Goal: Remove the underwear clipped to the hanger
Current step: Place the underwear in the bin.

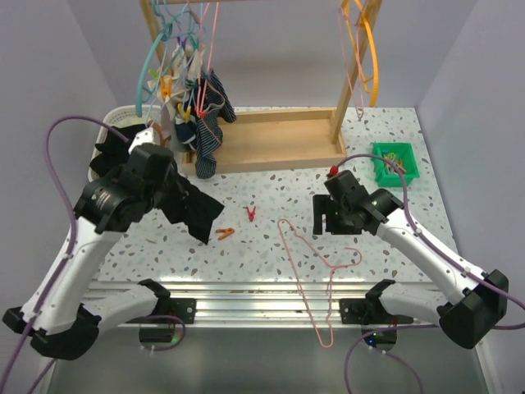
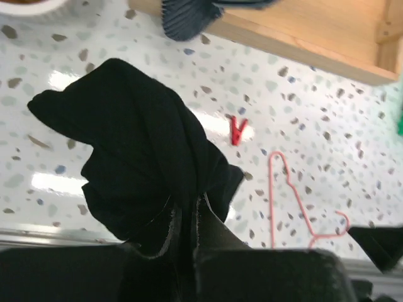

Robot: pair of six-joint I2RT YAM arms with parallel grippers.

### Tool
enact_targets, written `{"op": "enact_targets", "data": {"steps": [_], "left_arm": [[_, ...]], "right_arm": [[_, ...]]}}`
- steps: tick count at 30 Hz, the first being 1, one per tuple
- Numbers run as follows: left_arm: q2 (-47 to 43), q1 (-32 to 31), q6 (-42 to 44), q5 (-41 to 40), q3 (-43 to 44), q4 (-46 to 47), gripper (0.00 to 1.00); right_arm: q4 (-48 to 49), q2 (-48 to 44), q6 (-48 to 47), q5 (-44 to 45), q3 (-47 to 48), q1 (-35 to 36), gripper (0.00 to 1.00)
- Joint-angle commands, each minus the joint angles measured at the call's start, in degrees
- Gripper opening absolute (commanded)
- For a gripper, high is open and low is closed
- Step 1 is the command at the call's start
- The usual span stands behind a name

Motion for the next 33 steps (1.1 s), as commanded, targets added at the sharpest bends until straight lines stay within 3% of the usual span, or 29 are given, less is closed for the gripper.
{"op": "enact_targets", "data": {"steps": [1, 4, 7, 10, 16, 25, 33], "left_arm": [[3.0, 17.9, 10.6, 5.0, -1.5, 9.9, 0.00], [5.6, 32.0, 17.8, 13.4, -0.9, 16.5, 0.00], [10.9, 39.7, 20.9, 16.5, 2.0, 19.4, 0.00], [15.9, 43.2, 22.6, 15.8, 5.5, 22.4, 0.00], [25.7, 46.9, 26.8, 12.2, 16.3, 30.6, 0.00], [45.3, 47.0, 31.3, 6.4, 29.5, 48.8, 0.00], [66.5, 48.5, 26.8, 11.1, 33.3, 49.4, 0.00]], "right_arm": [[3.5, 1.4, -3.1, -3.8, 2.3, -0.6, 0.77], [3.8, 3.1, -4.4, -5.2, 3.1, -0.9, 0.75], [4.9, 3.5, -5.0, -6.3, 3.2, -1.3, 0.75], [5.9, 4.0, -5.6, -8.0, 2.7, -1.3, 0.75], [7.1, 4.6, -7.5, -11.9, 2.4, -1.9, 0.75], [9.9, 6.5, -8.8, -12.5, -0.4, -2.0, 0.75], [8.5, 13.4, -3.9, -8.1, 3.5, -2.2, 0.76]]}}
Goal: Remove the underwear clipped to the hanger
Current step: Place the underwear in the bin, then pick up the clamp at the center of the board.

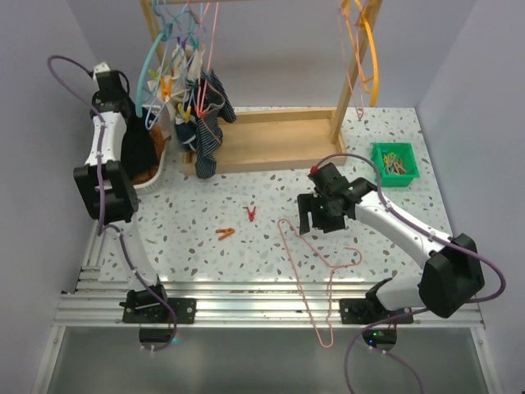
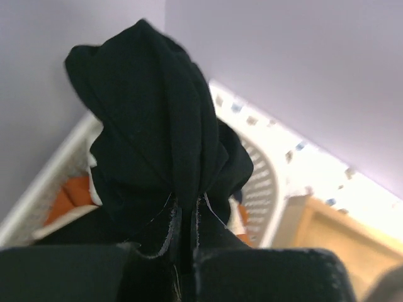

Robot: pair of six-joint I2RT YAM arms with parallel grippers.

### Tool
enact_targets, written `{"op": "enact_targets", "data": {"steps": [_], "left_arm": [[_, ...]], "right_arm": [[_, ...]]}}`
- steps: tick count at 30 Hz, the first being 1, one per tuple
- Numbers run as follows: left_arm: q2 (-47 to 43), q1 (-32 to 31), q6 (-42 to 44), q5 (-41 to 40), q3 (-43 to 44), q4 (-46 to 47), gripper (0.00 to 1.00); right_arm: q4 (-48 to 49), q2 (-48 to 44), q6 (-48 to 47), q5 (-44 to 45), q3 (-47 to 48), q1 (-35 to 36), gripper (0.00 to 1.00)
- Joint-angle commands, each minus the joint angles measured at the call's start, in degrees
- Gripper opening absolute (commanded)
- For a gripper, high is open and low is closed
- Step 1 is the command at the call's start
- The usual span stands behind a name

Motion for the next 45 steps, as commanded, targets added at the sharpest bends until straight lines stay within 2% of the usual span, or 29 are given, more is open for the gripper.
{"op": "enact_targets", "data": {"steps": [1, 5, 9, 10, 11, 13, 14, 15, 16, 17, 22, 26, 30, 35, 41, 45], "left_arm": [[6.6, 1.2, -2.8, 2.3, 0.8, 1.1, 0.00], [11.7, 1.1, -5.7, 4.5, 0.5, 0.6, 0.00], [10.6, 1.2, -6.0, 6.2, -1.5, 2.6, 0.02], [9.8, 1.3, -6.1, 6.6, -1.4, 2.7, 0.09], [9.1, 1.3, -6.7, 6.7, -1.3, 2.5, 0.22], [7.1, 1.2, -7.0, 7.3, -2.2, 2.8, 0.33], [4.5, 1.3, -6.9, 7.2, -2.8, 3.0, 0.50], [2.9, 1.3, -7.1, 6.9, -4.6, 3.2, 0.60], [-0.7, 1.3, -7.1, 6.9, -5.9, 4.0, 0.78], [-2.5, 1.2, -7.2, 6.8, -8.5, 4.1, 1.00], [-16.6, 0.7, -7.7, 10.2, -16.4, 2.7, 1.00], [-28.3, -2.2, -6.9, 13.7, -24.4, 0.7, 1.00], [-40.2, -7.7, -6.6, 16.1, -36.1, -1.5, 1.00], [-55.1, -9.8, -8.8, 18.0, -47.6, -2.5, 1.00], [-65.3, -9.8, -7.8, 15.4, -49.2, -7.1, 1.00], [-67.5, -10.6, -5.9, 10.1, -46.9, -11.3, 1.00]], "right_arm": [[0.1, 2.1, 3.0, 2.7, 3.7, -0.3, 0.76], [-2.1, 5.8, 4.5, 5.2, 6.8, -0.2, 0.77], [-3.1, 8.5, 5.8, 6.7, 9.7, -0.3, 0.80], [-3.0, 9.2, 5.8, 7.0, 10.0, -0.3, 0.81], [-3.1, 9.5, 5.9, 7.2, 10.4, -0.3, 0.81], [-3.0, 9.6, 5.6, 7.6, 11.5, -0.2, 0.84], [-2.4, 9.2, 5.2, 7.3, 11.5, -0.3, 0.84], [-1.5, 8.8, 4.2, 6.5, 10.6, -0.3, 0.84], [0.1, 7.9, 3.5, 5.9, 10.0, -0.3, 0.84], [0.8, 7.7, 2.7, 4.9, 9.4, -0.1, 0.85], [4.8, 8.5, -2.9, -2.6, 5.8, 0.1, 0.83], [6.5, 10.6, -4.1, -2.8, 6.4, 3.2, 0.82], [6.0, 19.3, -3.5, -0.7, 14.3, 7.7, 0.82], [6.2, 27.9, 0.8, 2.6, 23.2, 8.8, 0.81], [1.1, 39.9, 3.5, 8.1, 39.3, 11.3, 0.80], [-0.9, 45.3, 4.5, 9.0, 44.1, 12.1, 0.79]]}}
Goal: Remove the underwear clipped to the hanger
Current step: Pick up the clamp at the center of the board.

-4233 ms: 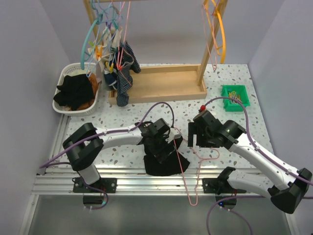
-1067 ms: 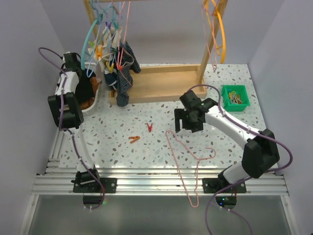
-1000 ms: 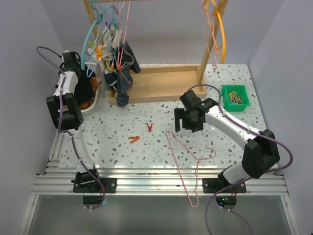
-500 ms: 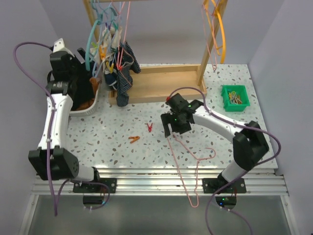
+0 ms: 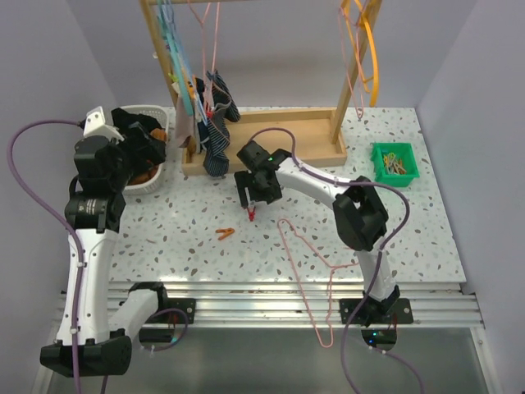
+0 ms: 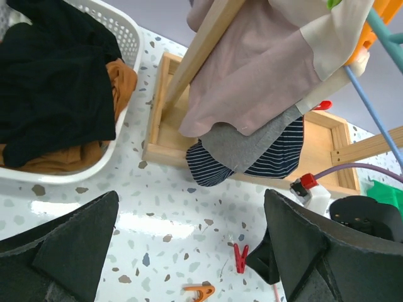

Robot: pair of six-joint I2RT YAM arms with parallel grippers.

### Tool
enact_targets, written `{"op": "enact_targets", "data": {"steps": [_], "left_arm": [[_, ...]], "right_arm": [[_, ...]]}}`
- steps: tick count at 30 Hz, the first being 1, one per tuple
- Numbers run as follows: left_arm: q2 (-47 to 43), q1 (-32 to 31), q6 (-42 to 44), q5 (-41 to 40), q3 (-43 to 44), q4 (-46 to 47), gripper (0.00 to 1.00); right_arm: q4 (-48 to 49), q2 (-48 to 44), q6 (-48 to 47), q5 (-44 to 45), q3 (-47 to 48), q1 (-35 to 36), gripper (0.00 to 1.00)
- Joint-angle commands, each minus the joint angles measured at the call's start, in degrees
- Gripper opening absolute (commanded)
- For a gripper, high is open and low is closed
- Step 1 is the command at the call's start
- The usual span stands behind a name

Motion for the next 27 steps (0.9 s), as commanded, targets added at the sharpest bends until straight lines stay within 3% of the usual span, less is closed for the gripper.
{"op": "enact_targets", "data": {"steps": [1, 10, 15, 22, 23, 24, 27], "left_arm": [[-1.7, -0.8, 1.3, -5.2, 2.5, -3.6, 1.00], [-3.6, -1.6, -2.9, -14.1, 5.1, -7.8, 1.00], [-5.3, -2.3, -3.1, -16.1, 7.6, -9.1, 1.00], [-6.4, -2.6, -3.1, -15.9, 5.9, -9.5, 1.00], [-6.4, -2.7, -3.1, -16.0, 6.1, -9.6, 1.00], [-6.6, -2.6, -3.2, -16.1, 6.3, -9.9, 1.00], [-6.4, -4.1, -3.3, -16.7, 7.9, -10.4, 1.00]], "right_arm": [[-4.0, 3.6, 2.3, 3.0, 4.6, 1.1, 0.79], [-6.9, 10.0, 4.3, 4.7, 10.9, 3.2, 0.76], [-7.8, 12.5, 7.2, 7.7, 11.8, 3.2, 0.64], [-6.4, 10.7, 8.8, 8.2, 6.8, 3.3, 0.19], [-6.4, 9.9, 9.3, 9.3, 4.7, 3.3, 0.04], [-6.0, 8.7, 9.5, 10.4, 3.4, 3.3, 0.00], [-4.3, 1.3, 10.1, 14.8, -3.9, 1.9, 0.00]]}}
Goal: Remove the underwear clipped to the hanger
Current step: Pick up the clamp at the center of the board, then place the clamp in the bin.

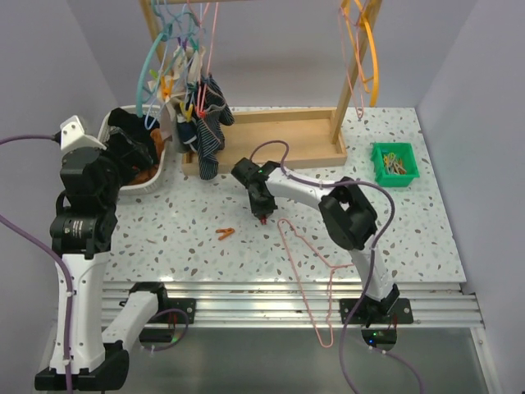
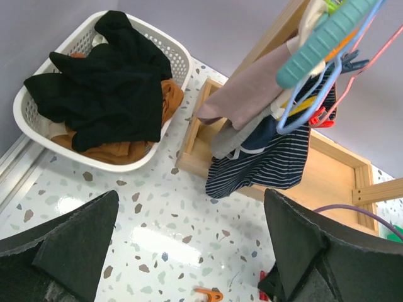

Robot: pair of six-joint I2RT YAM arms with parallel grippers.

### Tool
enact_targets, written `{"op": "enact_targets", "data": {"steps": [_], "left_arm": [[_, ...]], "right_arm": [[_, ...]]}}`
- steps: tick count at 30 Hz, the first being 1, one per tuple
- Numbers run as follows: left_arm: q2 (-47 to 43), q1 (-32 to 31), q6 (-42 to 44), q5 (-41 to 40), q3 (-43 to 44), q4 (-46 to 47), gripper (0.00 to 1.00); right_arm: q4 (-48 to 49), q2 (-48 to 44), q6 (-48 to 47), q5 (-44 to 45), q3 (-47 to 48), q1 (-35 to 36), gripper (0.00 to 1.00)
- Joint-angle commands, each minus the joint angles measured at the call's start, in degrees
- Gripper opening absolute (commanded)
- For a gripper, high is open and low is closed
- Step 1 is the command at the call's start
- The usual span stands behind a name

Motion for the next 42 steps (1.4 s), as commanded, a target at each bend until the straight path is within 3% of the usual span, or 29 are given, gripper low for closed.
{"op": "enact_targets", "data": {"steps": [1, 6, 10, 18, 26, 27, 28, 31, 37, 39, 42], "left_arm": [[0.1, -1.9, -1.1, -1.4, 3.3, -1.0, 1.00], [0.7, -2.8, -1.0, -1.0, 6.4, -1.6, 1.00], [1.2, -3.8, -1.3, 0.0, 7.3, -1.1, 1.00], [2.9, -5.0, -0.9, 0.8, 7.5, -0.9, 1.00], [2.7, -5.2, -0.6, 1.3, 6.2, -0.3, 1.00], [2.8, -5.2, -0.5, 1.3, 6.1, -0.3, 1.00], [2.9, -5.2, -0.5, 1.4, 5.9, -0.2, 1.00], [3.1, -5.2, -0.3, 1.6, 5.9, 0.1, 1.00], [3.3, -5.2, -0.1, 0.5, 5.8, 0.2, 1.00], [3.3, -5.2, -0.2, 0.3, 5.4, 0.4, 1.00], [3.3, -5.2, -0.4, 0.1, 5.1, 0.7, 1.00]], "right_arm": [[-0.6, -8.7, 2.1, 7.1, -8.0, -1.9, 0.00], [2.0, -27.3, 3.2, 10.2, -26.1, -11.1, 0.00], [3.0, -36.3, 0.4, 11.1, -31.5, -26.8, 0.00], [3.0, -32.8, -0.8, 13.2, -18.9, -46.9, 0.00], [3.1, -22.6, 1.2, 14.1, -2.9, -54.8, 0.00], [4.4, -21.6, 0.7, 13.2, -2.0, -55.5, 0.05], [4.3, -20.2, 0.3, 12.4, -0.9, -55.9, 0.19], [2.5, -16.5, -2.4, 9.3, 4.2, -56.1, 0.45], [8.7, -26.6, -4.6, 5.2, -7.2, -55.9, 0.82], [9.5, -29.7, -5.3, 4.0, -10.2, -55.0, 0.84], [10.4, -35.8, -8.8, -5.8, -16.5, -50.3, 0.83]]}}
